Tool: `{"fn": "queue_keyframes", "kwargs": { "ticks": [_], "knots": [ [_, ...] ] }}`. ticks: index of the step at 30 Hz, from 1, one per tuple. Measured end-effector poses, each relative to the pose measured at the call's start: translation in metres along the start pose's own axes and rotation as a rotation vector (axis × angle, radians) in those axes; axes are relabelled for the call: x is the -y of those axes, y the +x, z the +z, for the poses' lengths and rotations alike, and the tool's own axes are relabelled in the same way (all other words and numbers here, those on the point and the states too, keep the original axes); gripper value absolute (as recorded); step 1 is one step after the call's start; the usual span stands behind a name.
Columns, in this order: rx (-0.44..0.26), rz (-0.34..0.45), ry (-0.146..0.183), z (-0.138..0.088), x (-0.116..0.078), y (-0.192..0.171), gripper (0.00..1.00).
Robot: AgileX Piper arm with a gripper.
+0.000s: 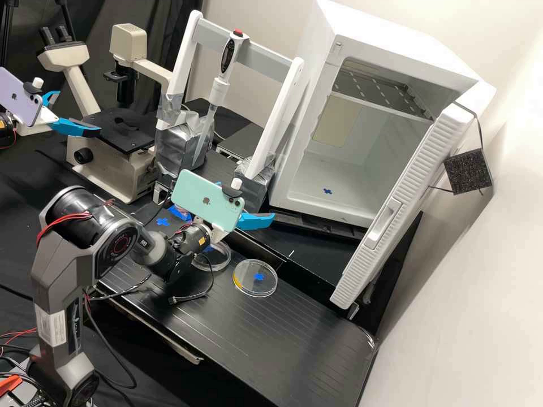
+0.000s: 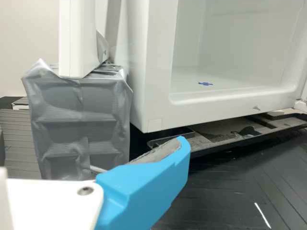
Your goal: Open the bottle
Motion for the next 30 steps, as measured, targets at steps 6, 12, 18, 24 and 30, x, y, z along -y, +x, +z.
{"fn": "queue_keyframes", "kwargs": {
  "ticks": [6,12,18,24,30],
  "knots": [
    [0.0,0.0,0.0,0.0,0.0,0.0,1.0],
    [-0.001,0.001,0.0,0.0,0.0,-0.007,1.0],
    [-0.033,0.045,-0.003,-0.002,-0.012,-0.038,1.0],
    [-0.16,0.095,0.032,-0.016,-0.019,-0.077,1.0],
    [-0.258,0.065,0.03,-0.025,-0.011,-0.111,1.0]
  ]
}}
